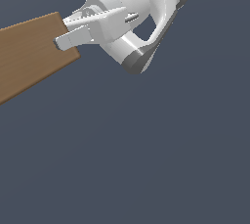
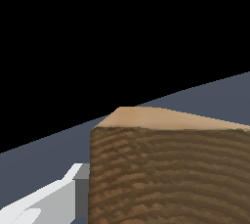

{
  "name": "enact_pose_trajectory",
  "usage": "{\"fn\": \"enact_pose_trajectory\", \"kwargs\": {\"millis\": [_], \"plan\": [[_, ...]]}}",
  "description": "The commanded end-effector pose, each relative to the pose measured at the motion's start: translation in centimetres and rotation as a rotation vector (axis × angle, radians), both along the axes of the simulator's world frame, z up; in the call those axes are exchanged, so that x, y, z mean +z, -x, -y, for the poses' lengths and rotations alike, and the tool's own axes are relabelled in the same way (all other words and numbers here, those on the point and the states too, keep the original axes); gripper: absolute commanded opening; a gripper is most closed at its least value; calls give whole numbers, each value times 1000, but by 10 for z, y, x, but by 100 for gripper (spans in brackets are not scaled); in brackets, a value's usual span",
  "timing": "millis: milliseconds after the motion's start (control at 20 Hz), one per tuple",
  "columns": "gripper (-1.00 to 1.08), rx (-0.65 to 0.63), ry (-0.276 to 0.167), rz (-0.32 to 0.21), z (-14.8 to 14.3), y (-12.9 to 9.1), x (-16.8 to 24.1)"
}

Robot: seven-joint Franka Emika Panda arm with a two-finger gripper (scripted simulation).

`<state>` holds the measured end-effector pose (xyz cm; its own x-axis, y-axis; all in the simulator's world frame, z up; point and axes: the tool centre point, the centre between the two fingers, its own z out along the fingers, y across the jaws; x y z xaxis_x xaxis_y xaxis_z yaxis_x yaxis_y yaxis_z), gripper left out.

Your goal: Pick up the object and move it to a goal position.

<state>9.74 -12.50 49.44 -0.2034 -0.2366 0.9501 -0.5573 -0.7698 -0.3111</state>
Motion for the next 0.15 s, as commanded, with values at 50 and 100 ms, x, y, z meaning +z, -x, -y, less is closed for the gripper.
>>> {"fn": "enact_pose_trajectory", "kwargs": {"millis": [50,100], "plan": [[-100,1,1,4,1,0,4],[-100,1,1,4,1,0,4]]}}
